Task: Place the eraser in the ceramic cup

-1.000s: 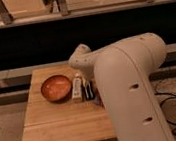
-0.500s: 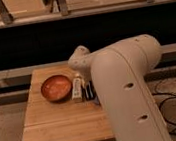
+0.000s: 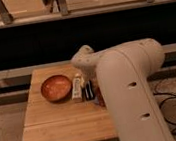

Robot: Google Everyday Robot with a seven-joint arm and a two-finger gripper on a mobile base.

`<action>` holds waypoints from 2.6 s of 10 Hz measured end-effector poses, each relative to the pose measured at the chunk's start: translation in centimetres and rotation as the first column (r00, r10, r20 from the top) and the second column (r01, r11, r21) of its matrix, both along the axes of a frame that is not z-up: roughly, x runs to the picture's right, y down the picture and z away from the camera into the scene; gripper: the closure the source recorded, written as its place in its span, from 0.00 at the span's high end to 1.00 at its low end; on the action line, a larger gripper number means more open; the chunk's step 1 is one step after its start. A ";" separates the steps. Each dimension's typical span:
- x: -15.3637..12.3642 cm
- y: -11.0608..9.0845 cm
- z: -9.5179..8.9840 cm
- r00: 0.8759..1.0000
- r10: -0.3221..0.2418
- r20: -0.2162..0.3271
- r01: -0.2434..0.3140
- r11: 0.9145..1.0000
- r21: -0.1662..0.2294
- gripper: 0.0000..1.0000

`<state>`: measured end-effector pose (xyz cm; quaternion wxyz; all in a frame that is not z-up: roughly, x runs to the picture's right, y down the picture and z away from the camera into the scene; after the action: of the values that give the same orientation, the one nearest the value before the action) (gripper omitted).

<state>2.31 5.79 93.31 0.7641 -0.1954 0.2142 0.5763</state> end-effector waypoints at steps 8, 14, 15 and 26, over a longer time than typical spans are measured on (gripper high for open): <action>-0.4 1.4 3.7 0.997 0.013 0.080 -0.007 0.997 -0.077 0.80; -1.0 0.0 5.3 0.994 0.009 0.105 -0.003 0.998 -0.055 0.28; -1.2 0.0 5.4 0.994 0.014 0.111 -0.008 0.998 -0.055 0.15; -7.9 -15.3 -4.1 0.970 -0.236 0.057 0.199 0.908 0.367 0.00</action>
<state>-5.61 -9.47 89.24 0.8561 -0.0560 0.0873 0.5063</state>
